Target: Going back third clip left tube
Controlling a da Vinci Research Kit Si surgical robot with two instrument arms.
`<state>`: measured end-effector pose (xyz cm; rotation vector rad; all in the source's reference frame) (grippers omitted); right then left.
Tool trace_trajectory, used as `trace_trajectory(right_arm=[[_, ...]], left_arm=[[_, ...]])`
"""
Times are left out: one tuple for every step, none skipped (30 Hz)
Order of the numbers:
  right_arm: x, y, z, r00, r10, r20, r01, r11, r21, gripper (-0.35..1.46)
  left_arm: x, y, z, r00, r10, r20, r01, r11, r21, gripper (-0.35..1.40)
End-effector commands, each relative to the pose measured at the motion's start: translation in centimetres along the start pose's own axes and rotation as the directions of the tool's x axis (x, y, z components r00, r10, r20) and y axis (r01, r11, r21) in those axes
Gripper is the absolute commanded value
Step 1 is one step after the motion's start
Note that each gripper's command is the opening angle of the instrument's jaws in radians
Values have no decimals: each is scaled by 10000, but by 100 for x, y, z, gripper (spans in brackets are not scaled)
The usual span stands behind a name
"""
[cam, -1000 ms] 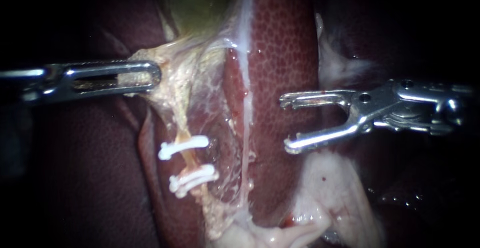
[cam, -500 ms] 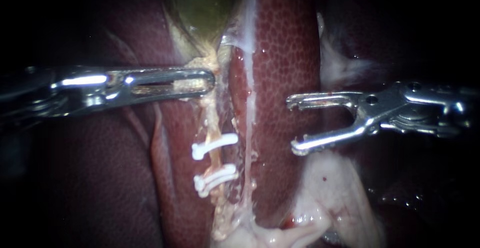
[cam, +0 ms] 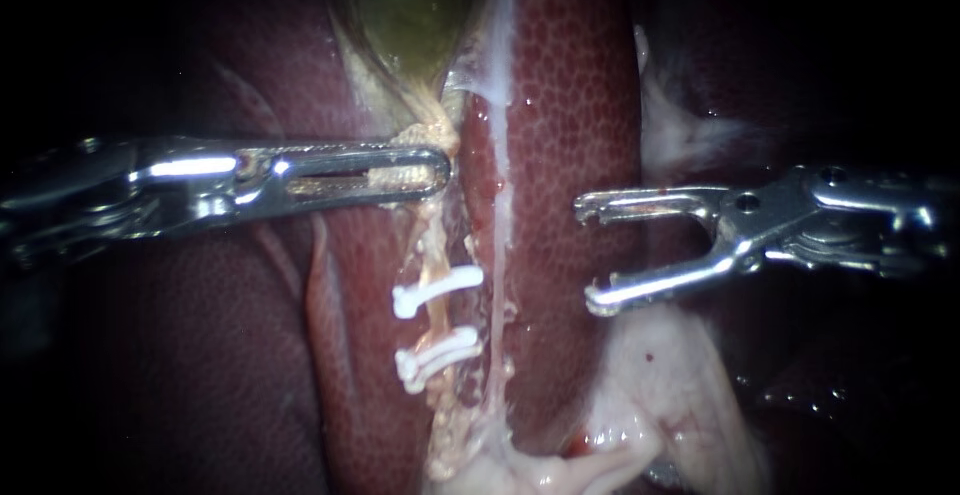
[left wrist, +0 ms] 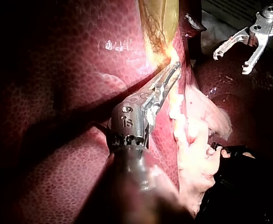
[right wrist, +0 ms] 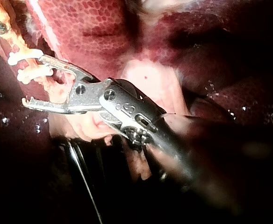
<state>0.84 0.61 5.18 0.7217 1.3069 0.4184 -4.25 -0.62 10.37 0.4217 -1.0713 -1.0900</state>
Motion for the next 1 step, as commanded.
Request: trace_trajectory(right_arm=[[0, 0, 0, 10000, 0, -1, 0, 10000, -5, 60]], left_arm=[[0, 0, 0, 10000, 0, 0, 0, 10000, 6, -35]])
